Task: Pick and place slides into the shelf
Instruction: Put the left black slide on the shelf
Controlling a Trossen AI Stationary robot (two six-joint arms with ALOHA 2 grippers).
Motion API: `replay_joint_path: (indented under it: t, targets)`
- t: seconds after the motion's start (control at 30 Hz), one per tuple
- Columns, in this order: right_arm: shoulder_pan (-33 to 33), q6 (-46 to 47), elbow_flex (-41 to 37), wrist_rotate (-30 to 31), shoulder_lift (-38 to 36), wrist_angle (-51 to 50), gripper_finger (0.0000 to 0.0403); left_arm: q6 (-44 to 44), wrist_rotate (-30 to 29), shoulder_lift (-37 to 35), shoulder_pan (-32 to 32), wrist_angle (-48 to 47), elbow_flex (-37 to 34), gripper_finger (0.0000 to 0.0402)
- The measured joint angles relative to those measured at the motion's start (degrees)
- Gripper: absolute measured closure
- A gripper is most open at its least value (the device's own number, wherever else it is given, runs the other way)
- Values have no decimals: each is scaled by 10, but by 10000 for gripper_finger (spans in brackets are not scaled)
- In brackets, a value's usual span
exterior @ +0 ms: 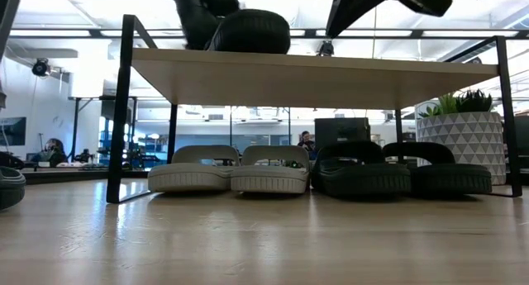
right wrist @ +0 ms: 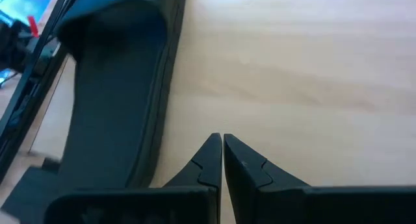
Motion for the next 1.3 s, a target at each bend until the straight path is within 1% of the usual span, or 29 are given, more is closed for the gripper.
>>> replay_joint_path:
  t: [0.1,0.23,0.4,0.43,0.7,0.83,0.93,1.03,1.2,1.3]
  targets:
    - [8,14,0,-2,0,-1,394,0,31,-24,-1,-50,-11,261]
    - [7,28,0,-2,0,-4,394,-3,40,-46,-9,-57,-37,261]
    - [7,29,0,-2,0,-1,394,-15,98,-48,-32,-71,-40,261]
    - [7,29,0,-2,0,0,394,-15,100,-47,-42,-71,-40,261]
    - [14,33,0,-2,0,7,394,-19,93,-37,-122,-85,-44,261]
    - [17,33,0,-2,0,7,394,-46,66,-39,-144,-64,-44,261]
    - [17,33,0,-2,0,7,394,-63,55,-37,-152,-47,-51,261]
    - [17,33,0,-2,0,8,394,-75,55,-36,-155,-21,-76,261]
    - [21,34,0,-2,0,8,394,-76,54,-36,-155,-5,-108,261]
    - [21,34,0,-2,0,8,394,-76,53,-36,-155,21,-118,261]
